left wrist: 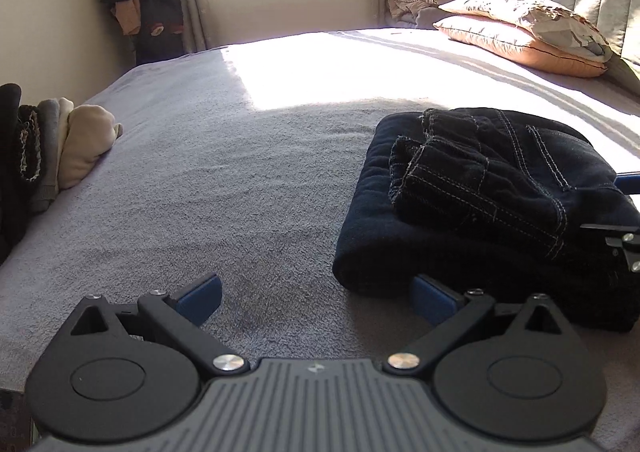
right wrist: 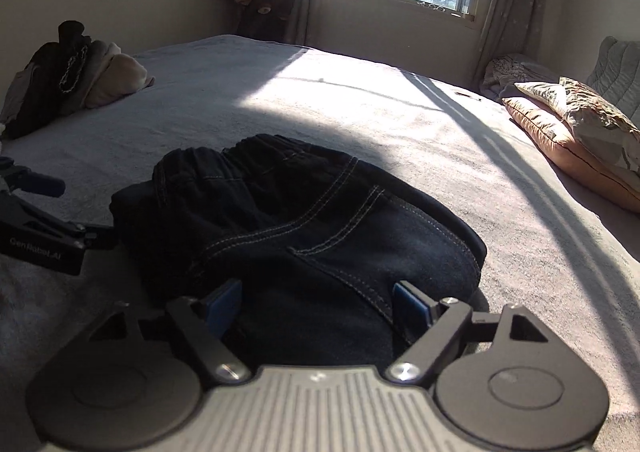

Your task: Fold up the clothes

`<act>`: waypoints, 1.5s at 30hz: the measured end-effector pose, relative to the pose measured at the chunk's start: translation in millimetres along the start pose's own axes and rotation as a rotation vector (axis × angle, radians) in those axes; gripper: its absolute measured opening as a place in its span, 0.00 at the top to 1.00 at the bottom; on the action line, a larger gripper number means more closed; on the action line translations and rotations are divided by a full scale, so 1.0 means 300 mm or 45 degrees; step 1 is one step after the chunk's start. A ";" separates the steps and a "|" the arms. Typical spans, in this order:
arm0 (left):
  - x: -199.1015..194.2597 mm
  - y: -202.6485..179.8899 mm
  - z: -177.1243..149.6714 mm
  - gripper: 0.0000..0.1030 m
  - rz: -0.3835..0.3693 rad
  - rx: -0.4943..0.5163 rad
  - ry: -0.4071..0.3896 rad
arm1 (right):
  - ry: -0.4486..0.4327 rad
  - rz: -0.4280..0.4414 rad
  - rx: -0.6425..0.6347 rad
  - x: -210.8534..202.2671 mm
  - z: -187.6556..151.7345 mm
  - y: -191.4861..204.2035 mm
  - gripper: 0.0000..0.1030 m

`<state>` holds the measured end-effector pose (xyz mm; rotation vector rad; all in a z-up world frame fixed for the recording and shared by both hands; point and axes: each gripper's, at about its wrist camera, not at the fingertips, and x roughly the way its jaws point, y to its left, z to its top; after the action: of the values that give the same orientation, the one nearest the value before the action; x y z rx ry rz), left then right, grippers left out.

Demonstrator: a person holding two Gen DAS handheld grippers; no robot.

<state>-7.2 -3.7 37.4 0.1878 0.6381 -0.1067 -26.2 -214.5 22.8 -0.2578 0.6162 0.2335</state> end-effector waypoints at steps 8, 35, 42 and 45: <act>-0.005 -0.021 0.024 0.00 -0.119 0.022 0.010 | -0.321 -0.340 0.332 -0.202 0.065 -0.227 1.00; 0.034 -0.090 0.122 0.00 -0.569 -0.068 -0.164 | -0.483 -0.176 0.392 -0.293 0.123 -0.250 0.87; -0.025 -0.019 0.174 0.00 -0.647 -0.196 -0.210 | -0.706 -0.410 0.267 -0.528 0.481 -0.353 0.87; -0.016 0.008 0.185 0.00 -0.707 -0.305 -0.174 | -0.919 -0.522 0.208 -0.696 0.639 -0.325 0.87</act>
<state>21.6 -12.6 84.2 -0.2313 0.5471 -0.5701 -60.2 -276.5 313.9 -0.1216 -0.1390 -0.1242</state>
